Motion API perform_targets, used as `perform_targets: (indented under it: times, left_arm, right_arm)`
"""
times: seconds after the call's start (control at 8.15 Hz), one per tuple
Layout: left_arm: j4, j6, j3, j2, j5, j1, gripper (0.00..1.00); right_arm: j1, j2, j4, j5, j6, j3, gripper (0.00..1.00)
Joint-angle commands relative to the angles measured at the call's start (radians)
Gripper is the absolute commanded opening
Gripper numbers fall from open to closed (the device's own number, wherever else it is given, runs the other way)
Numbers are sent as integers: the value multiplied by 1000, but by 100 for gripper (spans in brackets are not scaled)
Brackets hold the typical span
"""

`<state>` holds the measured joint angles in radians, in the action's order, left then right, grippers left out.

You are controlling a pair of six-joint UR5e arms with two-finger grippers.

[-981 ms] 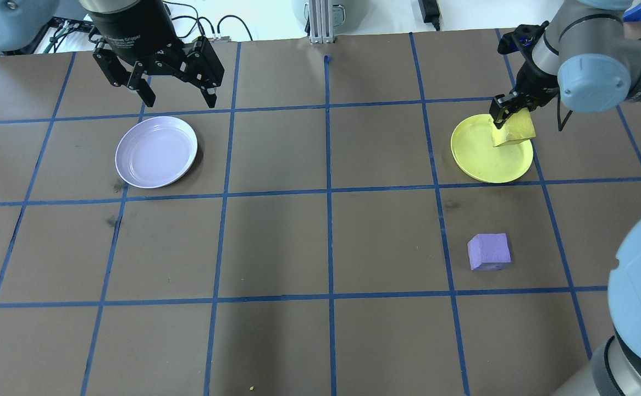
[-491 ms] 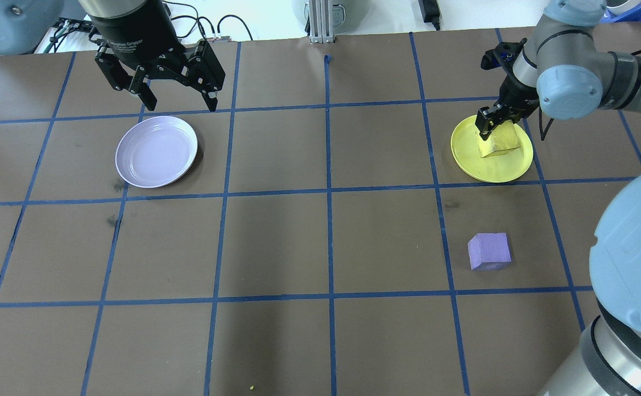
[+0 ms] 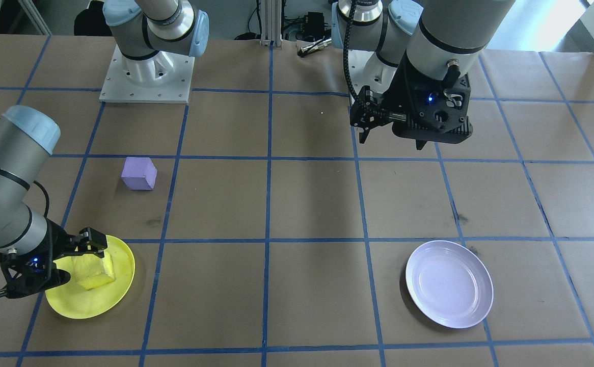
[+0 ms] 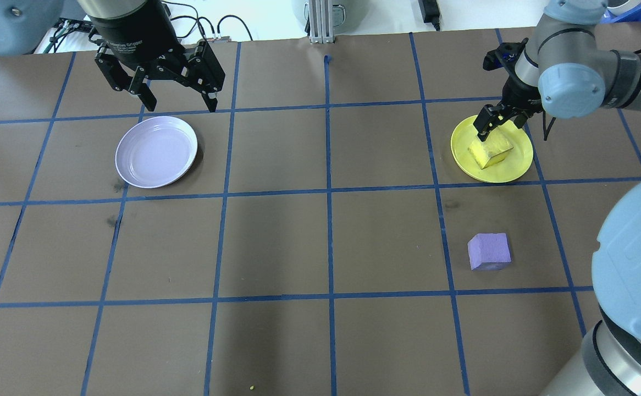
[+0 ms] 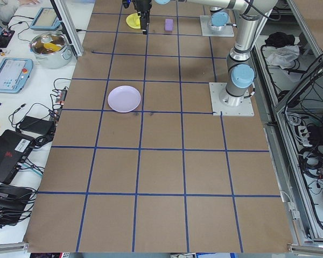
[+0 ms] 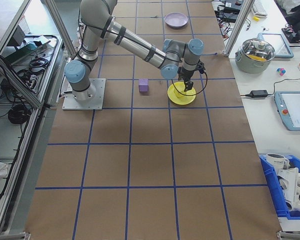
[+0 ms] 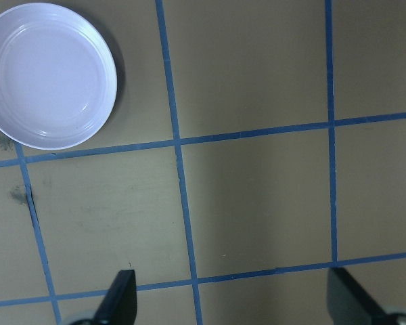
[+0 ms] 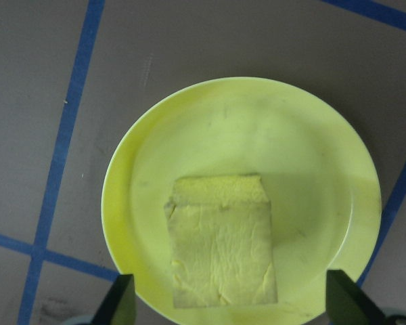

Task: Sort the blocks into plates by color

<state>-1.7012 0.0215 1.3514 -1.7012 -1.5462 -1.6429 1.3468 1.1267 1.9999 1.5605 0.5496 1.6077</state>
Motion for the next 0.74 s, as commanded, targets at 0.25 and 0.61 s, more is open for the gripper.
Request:
perform_targets:
  times: [0.25, 0.61]
  left_arm:
    - [0, 2, 5, 0, 6, 0, 100]
    - [-2, 5, 5, 5, 0, 2, 100]
  right_arm:
    - [0, 130, -327, -11, -285, 43, 100]
    - [0, 139, -388, -17, -296, 179, 100]
